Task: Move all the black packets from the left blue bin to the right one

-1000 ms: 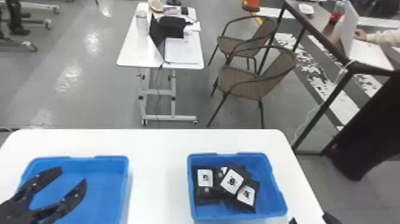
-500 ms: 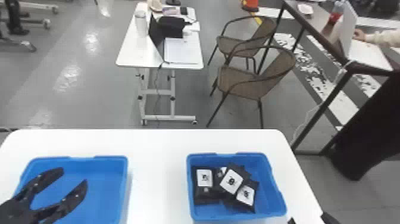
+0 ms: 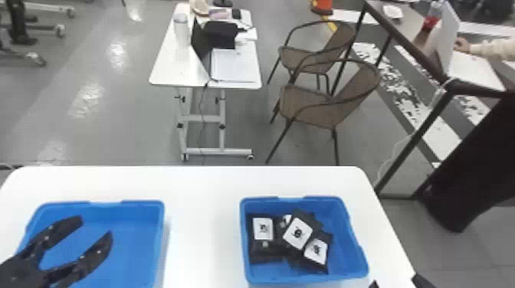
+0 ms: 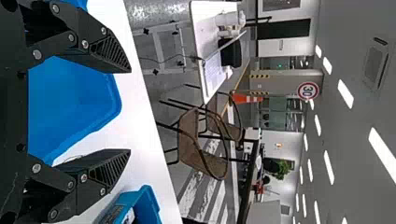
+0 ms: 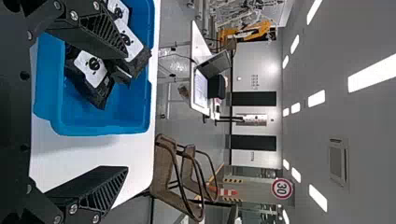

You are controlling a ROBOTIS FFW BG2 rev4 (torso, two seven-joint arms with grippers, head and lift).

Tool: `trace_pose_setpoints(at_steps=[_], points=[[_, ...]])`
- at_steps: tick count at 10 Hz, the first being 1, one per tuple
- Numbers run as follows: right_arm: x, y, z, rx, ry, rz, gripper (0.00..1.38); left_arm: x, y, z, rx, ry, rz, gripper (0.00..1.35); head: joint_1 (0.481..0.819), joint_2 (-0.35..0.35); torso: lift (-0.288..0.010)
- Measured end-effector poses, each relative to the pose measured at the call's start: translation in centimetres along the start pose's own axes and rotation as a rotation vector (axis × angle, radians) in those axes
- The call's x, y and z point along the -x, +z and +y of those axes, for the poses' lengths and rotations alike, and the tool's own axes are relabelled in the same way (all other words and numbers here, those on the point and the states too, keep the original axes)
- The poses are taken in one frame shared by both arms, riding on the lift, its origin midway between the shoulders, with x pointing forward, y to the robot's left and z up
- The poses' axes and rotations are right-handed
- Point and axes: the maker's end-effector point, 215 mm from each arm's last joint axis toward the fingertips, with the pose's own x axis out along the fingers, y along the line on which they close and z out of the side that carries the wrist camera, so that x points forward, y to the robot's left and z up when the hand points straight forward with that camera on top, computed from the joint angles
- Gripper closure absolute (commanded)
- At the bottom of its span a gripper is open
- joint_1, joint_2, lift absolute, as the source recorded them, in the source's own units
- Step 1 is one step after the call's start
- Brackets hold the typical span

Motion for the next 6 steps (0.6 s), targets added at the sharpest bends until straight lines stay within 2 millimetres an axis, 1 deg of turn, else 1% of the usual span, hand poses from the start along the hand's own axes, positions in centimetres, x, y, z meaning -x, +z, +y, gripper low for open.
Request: trace_pose_setpoints(at_steps=[6], points=[[0.03,-0.37,0.34,-0.011,0.003,0.006,0.17,-0.05,-0.35,-0.10,0.012,-0.003,0.008,0.47,0.695,-0.161,0.000]])
